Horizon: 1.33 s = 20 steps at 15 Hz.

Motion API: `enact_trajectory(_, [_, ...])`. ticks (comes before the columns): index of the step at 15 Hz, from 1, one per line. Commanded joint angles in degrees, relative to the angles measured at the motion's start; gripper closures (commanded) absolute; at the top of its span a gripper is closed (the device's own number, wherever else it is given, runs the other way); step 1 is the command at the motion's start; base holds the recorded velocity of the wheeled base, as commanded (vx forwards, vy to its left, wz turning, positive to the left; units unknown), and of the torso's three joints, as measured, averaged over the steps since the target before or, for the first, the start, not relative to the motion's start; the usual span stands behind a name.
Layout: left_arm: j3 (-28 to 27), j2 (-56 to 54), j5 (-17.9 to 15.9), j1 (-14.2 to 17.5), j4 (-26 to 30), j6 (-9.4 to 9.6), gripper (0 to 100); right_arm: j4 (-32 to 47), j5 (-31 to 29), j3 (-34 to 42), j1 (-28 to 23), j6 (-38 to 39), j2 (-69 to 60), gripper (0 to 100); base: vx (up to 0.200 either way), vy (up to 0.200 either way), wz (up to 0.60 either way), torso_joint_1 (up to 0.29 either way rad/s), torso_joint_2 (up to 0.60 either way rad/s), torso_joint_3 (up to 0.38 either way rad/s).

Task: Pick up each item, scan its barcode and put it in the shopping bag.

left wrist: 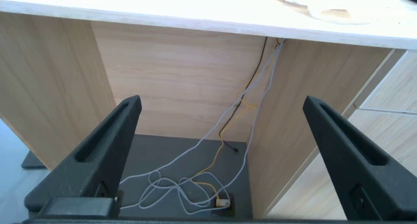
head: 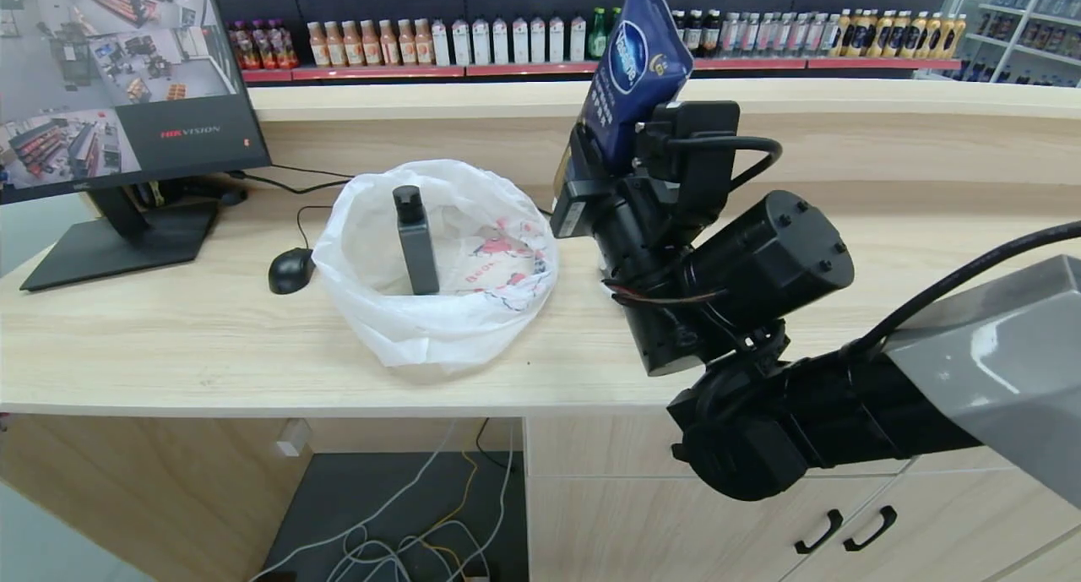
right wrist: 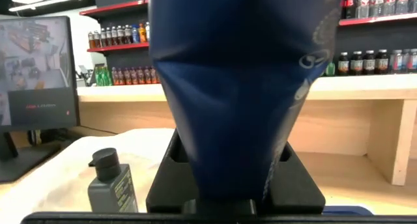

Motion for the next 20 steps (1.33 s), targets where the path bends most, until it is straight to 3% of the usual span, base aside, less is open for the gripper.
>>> enact_trajectory(1, [0.0, -0.02, 0.02, 0.04, 0.0, -0.06, 0, -0.54, 0.01, 0.22, 0.57, 0.03, 0.43, 100, 0.0, 0.0, 0.0, 0.0, 0.0, 0.0])
enact_trajectory(10, [0.0, -0.02, 0.02, 0.04, 0.0, -0.06, 0, -0.89, -0.34, 0.13, 2.06, 1.0, 0.7, 100, 0.0, 0.0, 0.0, 0.0, 0.0, 0.0])
enact_trajectory(20, [0.0, -0.02, 0.02, 0.04, 0.0, -0.06, 0, -0.45, -1.57, -0.04, 1.01, 3.28, 1.49, 100, 0.0, 0.2, 0.0, 0.001, 0.0, 0.002])
